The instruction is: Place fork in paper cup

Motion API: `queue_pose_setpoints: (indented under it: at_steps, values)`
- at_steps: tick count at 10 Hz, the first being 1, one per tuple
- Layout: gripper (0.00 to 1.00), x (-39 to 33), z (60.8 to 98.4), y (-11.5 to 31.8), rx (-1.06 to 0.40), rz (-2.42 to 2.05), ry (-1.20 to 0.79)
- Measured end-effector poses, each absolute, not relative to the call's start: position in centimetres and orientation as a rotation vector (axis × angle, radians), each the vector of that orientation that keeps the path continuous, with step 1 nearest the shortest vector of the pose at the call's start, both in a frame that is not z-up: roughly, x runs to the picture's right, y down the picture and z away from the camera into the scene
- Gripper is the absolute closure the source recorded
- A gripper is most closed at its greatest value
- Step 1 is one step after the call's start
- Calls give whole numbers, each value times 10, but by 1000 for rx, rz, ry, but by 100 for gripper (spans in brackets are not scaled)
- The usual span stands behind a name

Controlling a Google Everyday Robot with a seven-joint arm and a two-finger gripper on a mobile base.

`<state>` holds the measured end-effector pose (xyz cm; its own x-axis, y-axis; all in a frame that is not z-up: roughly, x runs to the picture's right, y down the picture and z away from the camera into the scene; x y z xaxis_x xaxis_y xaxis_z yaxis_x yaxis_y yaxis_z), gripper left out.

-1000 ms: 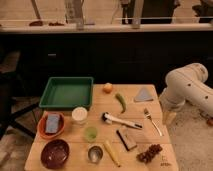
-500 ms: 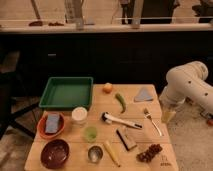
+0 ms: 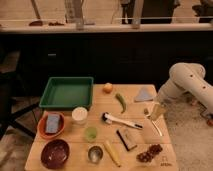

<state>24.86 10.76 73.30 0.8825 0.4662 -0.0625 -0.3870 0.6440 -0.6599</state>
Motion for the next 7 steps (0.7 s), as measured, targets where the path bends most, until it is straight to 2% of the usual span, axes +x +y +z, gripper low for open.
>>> queue_pose_setpoints:
  at_steps: [7]
  values:
    - [26, 230, 742, 115, -733, 469, -124]
